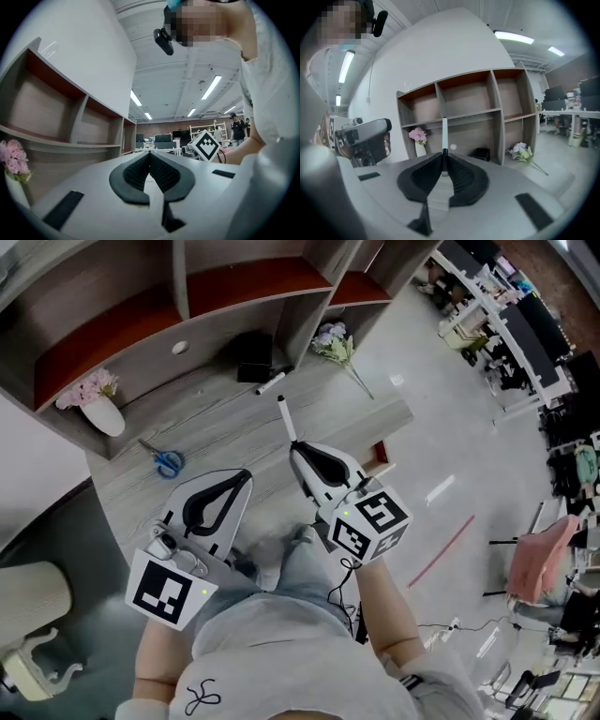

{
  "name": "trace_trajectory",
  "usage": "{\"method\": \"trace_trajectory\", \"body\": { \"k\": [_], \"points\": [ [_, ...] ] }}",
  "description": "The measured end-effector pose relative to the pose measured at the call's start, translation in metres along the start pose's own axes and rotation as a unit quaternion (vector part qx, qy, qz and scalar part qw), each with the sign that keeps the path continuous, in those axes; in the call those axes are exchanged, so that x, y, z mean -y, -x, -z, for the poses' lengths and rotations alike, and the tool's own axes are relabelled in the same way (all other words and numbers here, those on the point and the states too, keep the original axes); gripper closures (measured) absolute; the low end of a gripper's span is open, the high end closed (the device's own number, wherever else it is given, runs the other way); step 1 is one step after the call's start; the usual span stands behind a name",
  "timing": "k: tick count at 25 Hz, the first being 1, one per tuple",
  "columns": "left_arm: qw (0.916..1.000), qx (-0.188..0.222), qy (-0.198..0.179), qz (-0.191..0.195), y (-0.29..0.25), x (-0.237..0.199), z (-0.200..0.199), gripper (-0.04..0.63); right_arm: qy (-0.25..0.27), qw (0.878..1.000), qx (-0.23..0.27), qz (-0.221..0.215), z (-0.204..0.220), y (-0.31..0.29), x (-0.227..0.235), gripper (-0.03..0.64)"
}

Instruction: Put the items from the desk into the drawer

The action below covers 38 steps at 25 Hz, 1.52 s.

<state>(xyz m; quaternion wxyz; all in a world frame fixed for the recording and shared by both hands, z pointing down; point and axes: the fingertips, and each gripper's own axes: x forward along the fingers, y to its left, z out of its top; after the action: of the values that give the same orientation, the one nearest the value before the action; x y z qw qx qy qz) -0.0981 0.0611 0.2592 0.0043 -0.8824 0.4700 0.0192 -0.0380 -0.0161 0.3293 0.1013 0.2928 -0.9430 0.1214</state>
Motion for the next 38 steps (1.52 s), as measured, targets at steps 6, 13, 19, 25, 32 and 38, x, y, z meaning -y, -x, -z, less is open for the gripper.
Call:
{"method": "trace_trajectory", "body": {
  "k": [6, 13, 19, 25, 32, 38],
  "points": [
    [0.9992, 0.004, 0.005, 0.039, -0.067, 0.039, -0.001, 0.586, -0.012, 0.999, -0.004, 0.036, 0.011, 0.043, 0.062, 0.566],
    [0.9968, 0.000, 0.011, 0.079, -0.142, 0.101, 0.009, 0.586, -0.011, 0.997, -0.023, 0.072, 0.034, 0.100, 0.144, 0.566],
    [0.9963, -0.004, 0.015, 0.085, -0.199, 0.139, 0.016, 0.586, -0.004, 0.995, -0.054, 0.087, 0.064, 0.141, 0.212, 0.566],
    [0.9976, -0.006, 0.025, 0.063, -0.240, 0.161, 0.024, 0.586, 0.000, 0.994, -0.080, 0.071, 0.096, 0.161, 0.261, 0.566],
    [0.9992, -0.010, 0.023, 0.030, -0.271, 0.165, 0.038, 0.586, 0.029, 0.993, -0.105, 0.042, 0.130, 0.159, 0.303, 0.566],
    [0.9995, -0.022, 0.021, 0.007, -0.285, 0.163, 0.044, 0.586, 0.072, 0.985, -0.158, 0.007, 0.178, 0.156, 0.323, 0.566]
  ]
}}
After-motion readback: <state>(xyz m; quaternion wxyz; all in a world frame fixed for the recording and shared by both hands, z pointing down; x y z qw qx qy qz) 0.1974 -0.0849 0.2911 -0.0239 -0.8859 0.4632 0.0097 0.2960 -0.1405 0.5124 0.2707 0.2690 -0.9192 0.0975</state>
